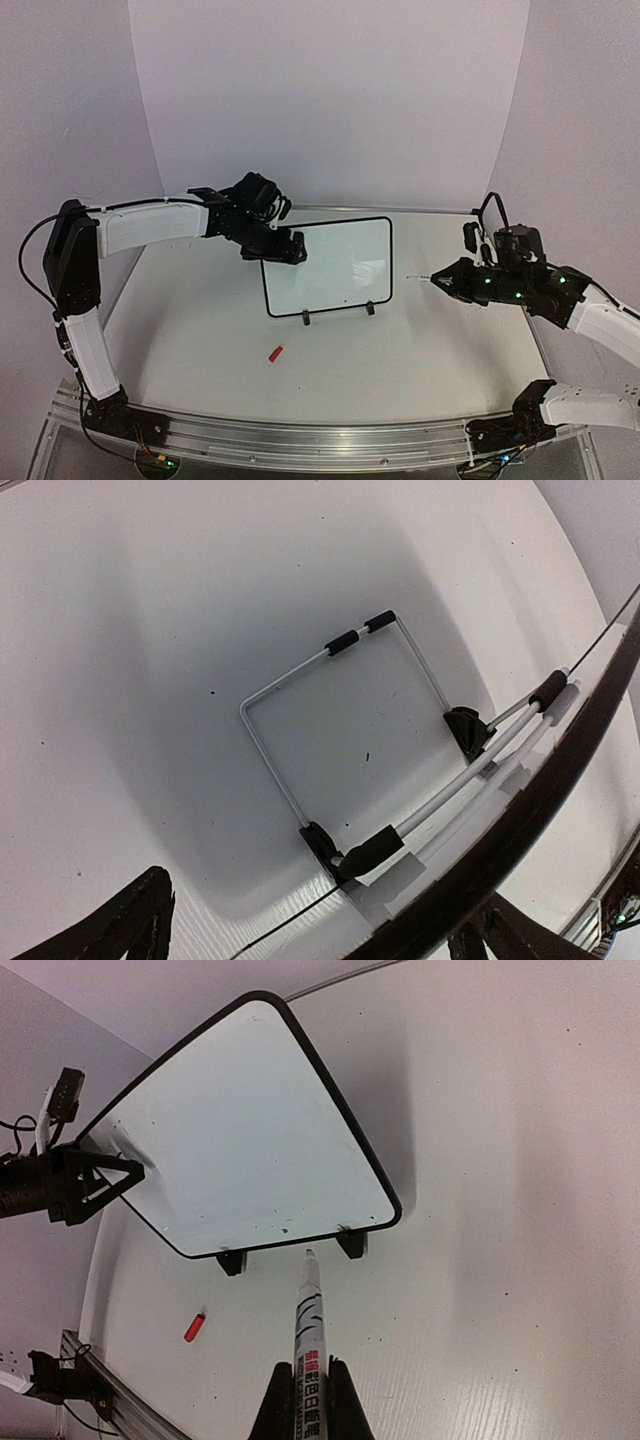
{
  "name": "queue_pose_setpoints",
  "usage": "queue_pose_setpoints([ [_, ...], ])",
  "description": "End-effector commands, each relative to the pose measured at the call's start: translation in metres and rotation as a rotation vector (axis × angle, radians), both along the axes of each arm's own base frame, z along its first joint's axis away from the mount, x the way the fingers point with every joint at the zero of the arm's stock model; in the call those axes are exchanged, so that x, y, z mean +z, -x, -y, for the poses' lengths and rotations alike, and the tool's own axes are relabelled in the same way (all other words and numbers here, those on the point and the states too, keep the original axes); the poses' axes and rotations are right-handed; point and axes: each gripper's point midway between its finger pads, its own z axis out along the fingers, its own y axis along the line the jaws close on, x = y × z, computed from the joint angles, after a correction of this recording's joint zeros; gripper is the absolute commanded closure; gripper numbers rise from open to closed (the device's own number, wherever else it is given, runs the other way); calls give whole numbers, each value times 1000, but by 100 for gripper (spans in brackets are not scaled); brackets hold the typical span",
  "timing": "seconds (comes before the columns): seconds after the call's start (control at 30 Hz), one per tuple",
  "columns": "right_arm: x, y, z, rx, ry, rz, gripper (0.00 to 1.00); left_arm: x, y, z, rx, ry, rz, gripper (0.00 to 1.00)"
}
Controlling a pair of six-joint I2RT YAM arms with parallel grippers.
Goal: Write a sentence on the whiteboard
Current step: Adjust the whiteboard at the center of the board.
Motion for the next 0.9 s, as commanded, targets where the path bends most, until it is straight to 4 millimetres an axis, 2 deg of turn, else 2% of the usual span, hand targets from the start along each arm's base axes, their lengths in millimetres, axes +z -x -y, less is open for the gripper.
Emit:
queue_pose_setpoints([
  [0.0,3,-4,1,-17,-3,24,100,23,-9,20,6,58,67,7],
  [0.43,5,-1,3,-16,-10,31,100,18,-8,25,-2,55,65,6],
  [0.63,13,1,-2,24,-19,52,100,28,5,13,-64,53,98,0],
  [0.87,20,0,-22,94,-32,62,100,41,20,-16,-116,57,112,0],
])
